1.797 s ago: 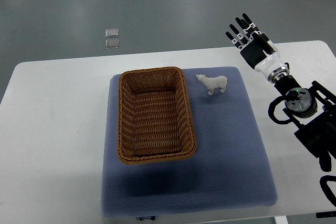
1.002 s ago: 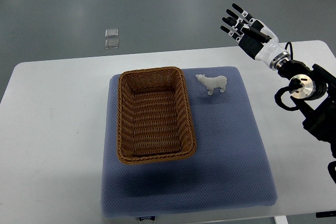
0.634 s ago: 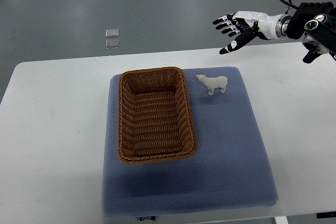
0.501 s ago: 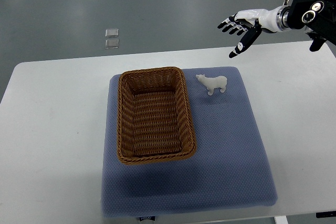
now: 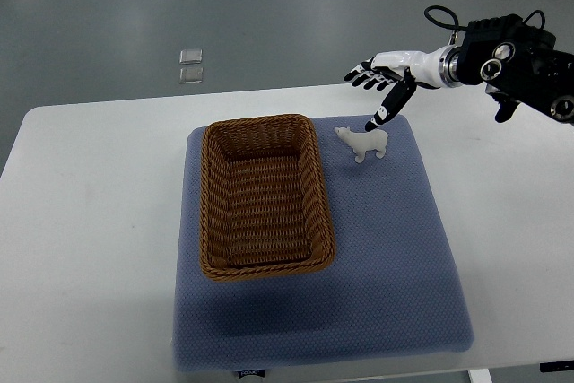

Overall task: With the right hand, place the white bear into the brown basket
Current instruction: 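Swing the right hand over and lower it toward the white bear, then close the right hand fingers around the white bear figurine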

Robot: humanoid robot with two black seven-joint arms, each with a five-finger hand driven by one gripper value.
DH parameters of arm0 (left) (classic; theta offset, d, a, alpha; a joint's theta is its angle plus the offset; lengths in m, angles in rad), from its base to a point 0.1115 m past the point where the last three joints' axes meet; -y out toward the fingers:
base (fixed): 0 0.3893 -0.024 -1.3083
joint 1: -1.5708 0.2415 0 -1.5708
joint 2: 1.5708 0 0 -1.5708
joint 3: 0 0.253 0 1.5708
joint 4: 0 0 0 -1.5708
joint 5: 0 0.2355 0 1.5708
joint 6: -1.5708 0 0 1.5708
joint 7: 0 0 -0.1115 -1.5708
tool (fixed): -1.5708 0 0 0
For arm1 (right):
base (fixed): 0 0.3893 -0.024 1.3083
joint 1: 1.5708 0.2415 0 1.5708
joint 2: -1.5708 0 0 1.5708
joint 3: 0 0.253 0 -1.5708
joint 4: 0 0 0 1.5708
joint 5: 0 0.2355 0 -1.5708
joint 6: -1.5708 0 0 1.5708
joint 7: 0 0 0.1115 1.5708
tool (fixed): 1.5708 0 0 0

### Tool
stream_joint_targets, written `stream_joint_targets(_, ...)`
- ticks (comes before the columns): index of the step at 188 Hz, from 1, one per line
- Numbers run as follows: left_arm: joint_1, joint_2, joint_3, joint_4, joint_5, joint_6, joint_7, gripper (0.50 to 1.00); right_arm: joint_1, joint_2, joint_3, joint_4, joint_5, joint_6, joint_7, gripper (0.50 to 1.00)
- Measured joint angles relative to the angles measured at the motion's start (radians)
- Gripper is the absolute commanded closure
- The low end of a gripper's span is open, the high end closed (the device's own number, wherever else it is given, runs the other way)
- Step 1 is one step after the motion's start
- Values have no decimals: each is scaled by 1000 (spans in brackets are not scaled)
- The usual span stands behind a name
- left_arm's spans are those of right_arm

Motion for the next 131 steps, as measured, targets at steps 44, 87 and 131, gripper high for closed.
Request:
stream_joint_targets(44, 0, 0, 1, 0, -1, 0, 0, 500, -64, 32, -11, 4, -65, -63, 18, 597)
stream_joint_targets(87, 0, 0, 4, -1, 1, 0, 0, 500, -118, 46, -11, 2, -106, -122, 34, 634)
stream_joint_targets(131, 0, 0, 6, -1, 1, 0, 0, 500, -149, 48, -14, -13, -118, -181, 44, 697)
